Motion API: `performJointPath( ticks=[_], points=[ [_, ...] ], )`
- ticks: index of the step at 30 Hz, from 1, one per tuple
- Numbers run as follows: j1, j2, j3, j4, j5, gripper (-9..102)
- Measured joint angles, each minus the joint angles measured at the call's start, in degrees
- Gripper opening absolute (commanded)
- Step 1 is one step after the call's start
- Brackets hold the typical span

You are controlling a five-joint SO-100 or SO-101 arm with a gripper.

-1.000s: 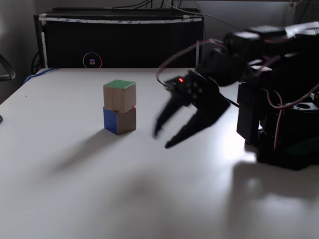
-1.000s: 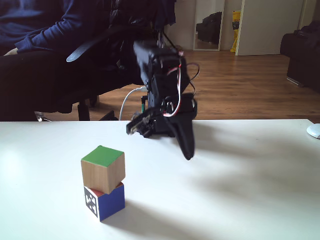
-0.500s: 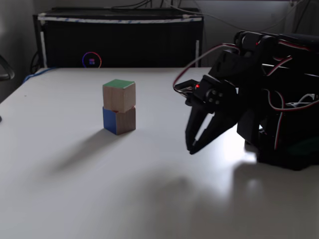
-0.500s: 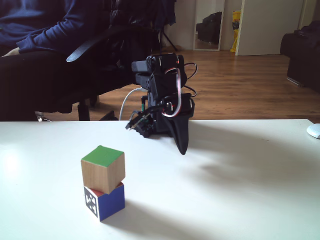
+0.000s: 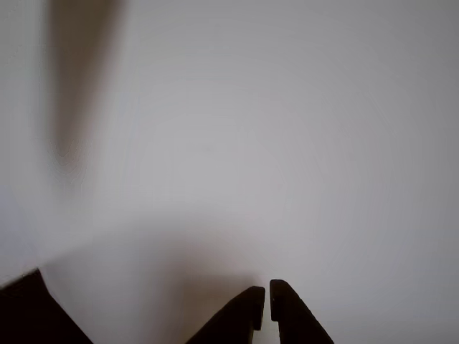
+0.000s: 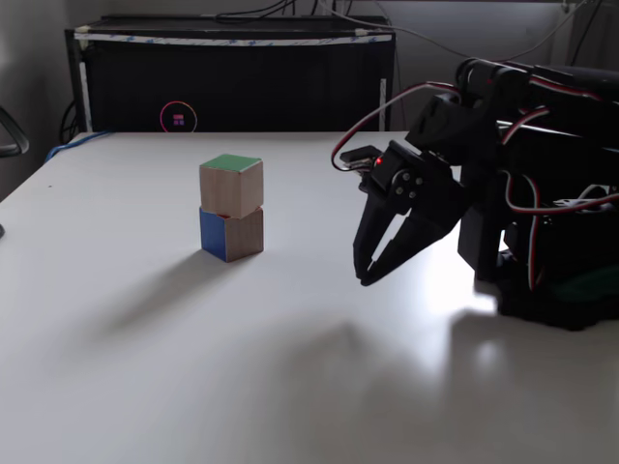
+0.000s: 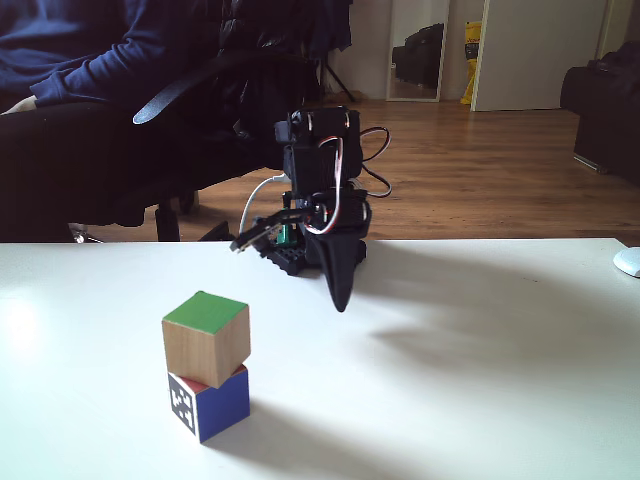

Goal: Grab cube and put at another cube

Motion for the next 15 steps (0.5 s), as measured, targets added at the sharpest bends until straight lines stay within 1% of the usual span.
performJointPath(
  ticks=[7,15],
  points=[
    [2.4,0.0,-0.1,0.0,-0.2,0],
    [2.5,0.0,-0.1,0.0,-0.4,0]
  ],
)
